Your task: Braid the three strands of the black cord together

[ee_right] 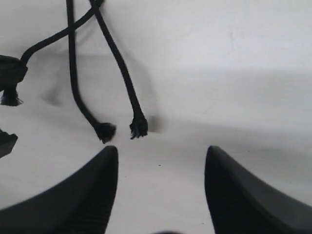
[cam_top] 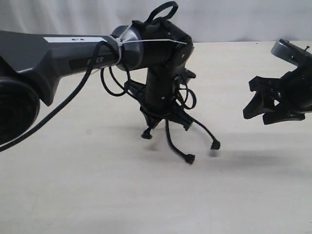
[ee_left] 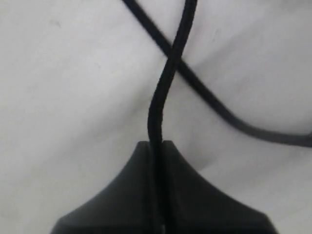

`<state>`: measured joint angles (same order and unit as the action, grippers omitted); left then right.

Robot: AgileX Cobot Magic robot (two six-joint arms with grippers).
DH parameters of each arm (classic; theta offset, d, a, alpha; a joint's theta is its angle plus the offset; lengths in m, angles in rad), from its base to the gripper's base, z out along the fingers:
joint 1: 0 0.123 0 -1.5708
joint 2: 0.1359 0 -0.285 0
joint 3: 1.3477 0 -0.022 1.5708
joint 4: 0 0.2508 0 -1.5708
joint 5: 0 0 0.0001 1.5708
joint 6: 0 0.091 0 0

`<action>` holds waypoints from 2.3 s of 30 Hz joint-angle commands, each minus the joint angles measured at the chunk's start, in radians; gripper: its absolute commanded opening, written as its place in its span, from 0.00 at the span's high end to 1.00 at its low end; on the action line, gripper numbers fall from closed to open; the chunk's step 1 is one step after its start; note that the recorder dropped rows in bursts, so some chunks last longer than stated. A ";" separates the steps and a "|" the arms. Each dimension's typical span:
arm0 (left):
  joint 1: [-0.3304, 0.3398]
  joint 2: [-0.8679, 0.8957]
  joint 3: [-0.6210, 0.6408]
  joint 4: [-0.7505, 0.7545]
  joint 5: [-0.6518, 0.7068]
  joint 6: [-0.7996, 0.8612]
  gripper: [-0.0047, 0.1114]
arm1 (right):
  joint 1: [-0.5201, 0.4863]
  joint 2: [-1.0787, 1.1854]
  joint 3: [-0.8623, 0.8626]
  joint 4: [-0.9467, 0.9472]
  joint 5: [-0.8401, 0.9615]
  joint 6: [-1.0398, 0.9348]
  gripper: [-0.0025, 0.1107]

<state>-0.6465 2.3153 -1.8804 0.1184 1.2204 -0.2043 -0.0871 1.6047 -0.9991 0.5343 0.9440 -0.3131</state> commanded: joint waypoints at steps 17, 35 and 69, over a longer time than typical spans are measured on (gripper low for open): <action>0.171 -0.133 0.215 -0.335 -0.080 0.130 0.61 | 0.343 -0.005 0.004 -0.031 -0.127 0.041 0.52; 0.483 -0.606 0.761 -0.592 -0.320 0.412 0.58 | 0.741 0.408 -0.269 -0.576 -0.086 0.381 0.52; 0.483 -0.607 0.880 -0.682 -0.442 0.410 0.58 | 0.489 0.497 -0.259 -0.452 -0.130 0.148 0.94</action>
<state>-0.1641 1.7162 -1.0026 -0.5527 0.8035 0.2024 0.4078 2.0910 -1.3014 0.0098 0.7979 -0.1116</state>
